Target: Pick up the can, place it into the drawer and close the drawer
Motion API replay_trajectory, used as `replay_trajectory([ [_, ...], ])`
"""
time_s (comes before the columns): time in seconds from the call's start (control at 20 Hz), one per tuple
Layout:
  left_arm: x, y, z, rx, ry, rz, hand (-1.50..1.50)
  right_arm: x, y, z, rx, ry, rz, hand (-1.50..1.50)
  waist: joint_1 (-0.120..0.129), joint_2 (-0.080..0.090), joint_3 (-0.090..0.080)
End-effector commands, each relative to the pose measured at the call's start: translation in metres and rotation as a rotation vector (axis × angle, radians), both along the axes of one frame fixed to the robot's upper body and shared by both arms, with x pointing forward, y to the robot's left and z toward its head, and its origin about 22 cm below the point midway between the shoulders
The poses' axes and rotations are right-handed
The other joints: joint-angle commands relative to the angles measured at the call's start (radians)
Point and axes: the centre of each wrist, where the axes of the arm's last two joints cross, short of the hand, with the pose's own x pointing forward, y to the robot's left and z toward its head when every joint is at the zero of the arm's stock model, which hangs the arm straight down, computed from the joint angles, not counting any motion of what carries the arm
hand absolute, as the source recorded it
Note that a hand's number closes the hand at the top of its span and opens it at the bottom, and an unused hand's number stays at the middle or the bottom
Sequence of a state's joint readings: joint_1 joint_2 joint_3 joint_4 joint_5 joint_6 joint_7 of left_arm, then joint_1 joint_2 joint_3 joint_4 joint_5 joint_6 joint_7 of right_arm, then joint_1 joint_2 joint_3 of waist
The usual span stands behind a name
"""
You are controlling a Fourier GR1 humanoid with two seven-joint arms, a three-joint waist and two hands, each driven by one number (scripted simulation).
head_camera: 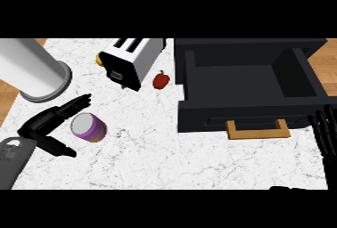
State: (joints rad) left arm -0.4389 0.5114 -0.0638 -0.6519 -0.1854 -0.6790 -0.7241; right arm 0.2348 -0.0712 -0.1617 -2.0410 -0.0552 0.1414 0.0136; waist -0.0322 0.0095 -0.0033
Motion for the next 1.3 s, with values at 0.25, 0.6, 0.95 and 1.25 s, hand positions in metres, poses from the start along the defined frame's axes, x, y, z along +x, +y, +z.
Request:
replay_trajectory([
  [0.25,-0.004,0.0,-0.026,-0.138,0.059,-0.078,-1.5,0.001,-0.005,0.018,-0.026,0.007,0.008,-1.5,-0.01,0.003,-0.001],
  [0.6,0.003,-0.003,-0.026,-0.159,0.036,-0.081,-1.5,-0.009,0.003,0.005,0.025,-0.007,0.01,-1.5,-0.012,0.002,-0.001],
  [0.95,0.01,-0.022,-0.033,-0.135,0.031,-0.098,-1.5,-0.001,0.004,0.018,0.0,-0.013,-0.001,-1.5,-0.004,0.002,0.0],
  [1.25,0.0,-0.032,-0.051,-0.158,0.049,-0.097,-1.5,-0.015,-0.001,0.015,0.013,-0.016,-0.009,-1.5,-0.013,0.001,-0.001],
])
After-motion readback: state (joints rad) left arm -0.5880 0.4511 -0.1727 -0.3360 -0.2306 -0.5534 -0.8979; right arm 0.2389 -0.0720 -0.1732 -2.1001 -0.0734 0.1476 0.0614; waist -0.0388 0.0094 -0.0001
